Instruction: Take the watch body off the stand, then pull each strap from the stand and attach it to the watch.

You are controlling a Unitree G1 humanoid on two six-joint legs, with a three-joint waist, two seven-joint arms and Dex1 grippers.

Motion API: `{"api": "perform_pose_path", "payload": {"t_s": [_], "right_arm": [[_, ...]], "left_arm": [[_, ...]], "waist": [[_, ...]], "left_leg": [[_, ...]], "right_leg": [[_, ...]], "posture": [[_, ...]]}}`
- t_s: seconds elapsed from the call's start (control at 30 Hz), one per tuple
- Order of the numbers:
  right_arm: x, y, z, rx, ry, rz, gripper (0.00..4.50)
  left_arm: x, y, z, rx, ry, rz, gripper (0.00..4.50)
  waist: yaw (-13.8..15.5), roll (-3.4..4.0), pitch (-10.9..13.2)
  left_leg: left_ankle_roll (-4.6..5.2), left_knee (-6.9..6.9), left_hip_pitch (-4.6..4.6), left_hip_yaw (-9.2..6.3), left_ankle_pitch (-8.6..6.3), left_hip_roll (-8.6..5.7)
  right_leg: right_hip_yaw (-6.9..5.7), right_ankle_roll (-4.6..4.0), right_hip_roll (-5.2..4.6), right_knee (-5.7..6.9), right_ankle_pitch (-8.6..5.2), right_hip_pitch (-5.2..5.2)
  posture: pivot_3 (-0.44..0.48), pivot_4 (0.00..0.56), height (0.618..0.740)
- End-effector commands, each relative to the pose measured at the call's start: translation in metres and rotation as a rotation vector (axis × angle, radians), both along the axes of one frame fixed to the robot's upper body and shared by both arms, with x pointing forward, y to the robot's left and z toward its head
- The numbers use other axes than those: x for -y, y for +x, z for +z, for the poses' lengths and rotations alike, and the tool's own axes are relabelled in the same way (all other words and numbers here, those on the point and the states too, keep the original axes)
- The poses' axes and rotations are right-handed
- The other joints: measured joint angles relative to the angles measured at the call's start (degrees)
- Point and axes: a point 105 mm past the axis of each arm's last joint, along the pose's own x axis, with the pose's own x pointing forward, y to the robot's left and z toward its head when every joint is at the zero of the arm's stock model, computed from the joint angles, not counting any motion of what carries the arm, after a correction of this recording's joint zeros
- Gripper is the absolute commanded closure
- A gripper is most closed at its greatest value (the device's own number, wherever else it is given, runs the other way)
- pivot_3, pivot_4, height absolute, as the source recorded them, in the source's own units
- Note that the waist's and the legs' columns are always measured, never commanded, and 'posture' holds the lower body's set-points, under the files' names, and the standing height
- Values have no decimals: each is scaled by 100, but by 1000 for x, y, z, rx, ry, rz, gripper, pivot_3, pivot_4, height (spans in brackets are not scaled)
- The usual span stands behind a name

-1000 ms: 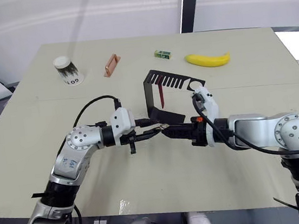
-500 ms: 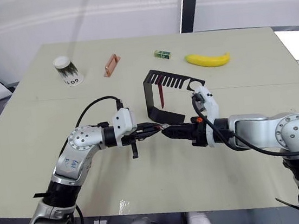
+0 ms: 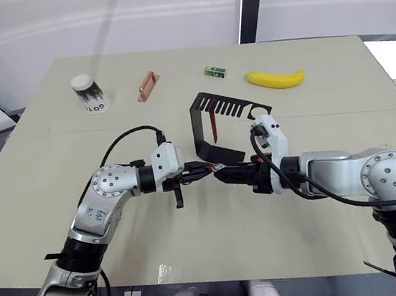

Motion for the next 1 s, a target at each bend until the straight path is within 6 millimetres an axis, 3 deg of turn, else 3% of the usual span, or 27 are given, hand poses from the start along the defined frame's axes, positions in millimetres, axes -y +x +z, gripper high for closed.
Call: {"api": "perform_pose_path", "payload": {"t_s": [0.03, 0.67, 1.0], "right_arm": [[-12, -9, 6, 28, 17, 67, 2989], [-15, -10, 8, 46, 4, 90, 2989], [-6, -3, 8, 77, -23, 50, 2989]], "left_arm": [[12, -7, 14, 53, -29, -54, 4403], [14, -4, 16, 65, -32, -46, 4403], [3, -5, 19, 43, -37, -21, 4403]], "waist": [[1, 0, 0], [1, 0, 0], [0, 0, 0]], "left_leg": [[0, 0, 0, 0, 0, 0], [0, 0, 0, 0, 0, 0], [0, 0, -1, 0, 0, 0]], "right_leg": [[0, 0, 0, 0, 0, 0], [0, 0, 0, -2, 0, 0], [0, 0, 0, -4, 0, 0]], "posture": [[0, 150, 740], [0, 150, 740], [0, 150, 740]]}}
